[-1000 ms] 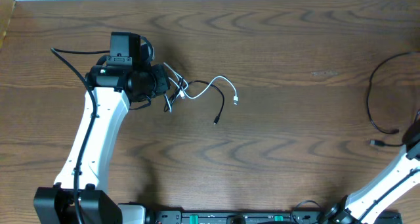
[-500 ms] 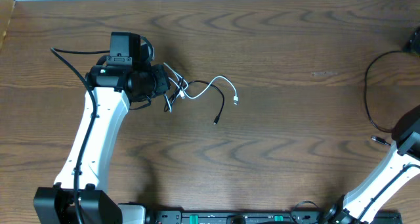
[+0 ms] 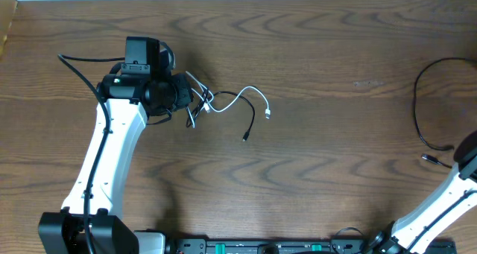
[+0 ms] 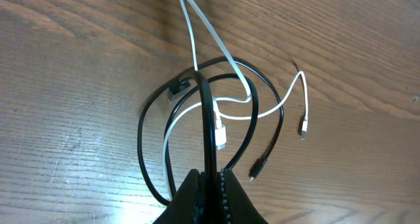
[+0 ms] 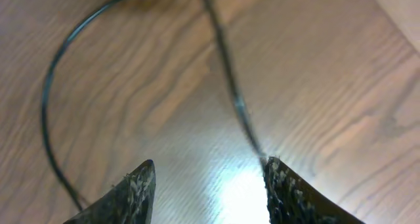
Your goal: Untangle cables
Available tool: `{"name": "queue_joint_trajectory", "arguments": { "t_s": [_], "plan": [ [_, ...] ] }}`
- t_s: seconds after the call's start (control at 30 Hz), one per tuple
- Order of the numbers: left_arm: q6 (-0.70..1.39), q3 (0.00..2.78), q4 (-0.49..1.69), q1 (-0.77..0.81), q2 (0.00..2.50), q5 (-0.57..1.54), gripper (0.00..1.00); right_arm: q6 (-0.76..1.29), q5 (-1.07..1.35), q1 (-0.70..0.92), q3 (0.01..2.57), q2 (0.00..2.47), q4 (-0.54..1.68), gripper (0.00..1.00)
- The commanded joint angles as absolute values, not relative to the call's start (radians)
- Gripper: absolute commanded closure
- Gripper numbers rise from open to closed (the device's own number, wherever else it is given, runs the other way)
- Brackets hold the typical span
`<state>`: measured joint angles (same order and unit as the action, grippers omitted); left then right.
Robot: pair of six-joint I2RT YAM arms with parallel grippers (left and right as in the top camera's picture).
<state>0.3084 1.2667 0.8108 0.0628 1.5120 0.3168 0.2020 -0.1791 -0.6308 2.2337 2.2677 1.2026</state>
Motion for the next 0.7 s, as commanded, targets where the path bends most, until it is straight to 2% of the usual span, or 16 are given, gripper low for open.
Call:
{"name": "queue_joint_trajectory", "arguments": {
  "t_s": [0.0, 0.13, 0.3, 0.4, 0.43, 0.63, 0.67],
  "plan": [
    [0.288, 1.259, 0.816, 0.064, 1.518, 0.328, 0.92, 0.239, -0.208, -0.666, 2.225, 2.265, 1.201, 0.50],
    [0.288, 1.259, 0.816, 0.064, 1.518, 0.328, 0.92, 0.239, -0.207, -0.702, 2.182, 2.273, 1.196, 0.44],
    [0.288, 1.259, 0.816, 0.064, 1.518, 0.328, 0.92, 0.238, -0.108, -0.747, 2.056, 2.276, 1.089, 0.44],
    [0.288, 1.259, 0.817, 0.064, 1.518, 0.329, 0.92, 0.238, 0.003, -0.759, 1.992, 2.276, 1.011, 0.48],
    [0.288, 1.259, 0.818, 0.064, 1.518, 0.328, 0.92, 0.238, 0.031, -0.759, 1.975, 2.276, 0.991, 0.53],
    [0.288, 1.259, 0.826, 0.064, 1.518, 0.328, 0.92, 0.187, 0.313, -0.738, 1.886, 2.276, 0.865, 0.99],
    [0.288, 1.259, 0.827, 0.064, 1.518, 0.328, 0.92, 0.151, 0.397, -0.732, 1.882, 2.276, 0.855, 0.99]
  ]
}}
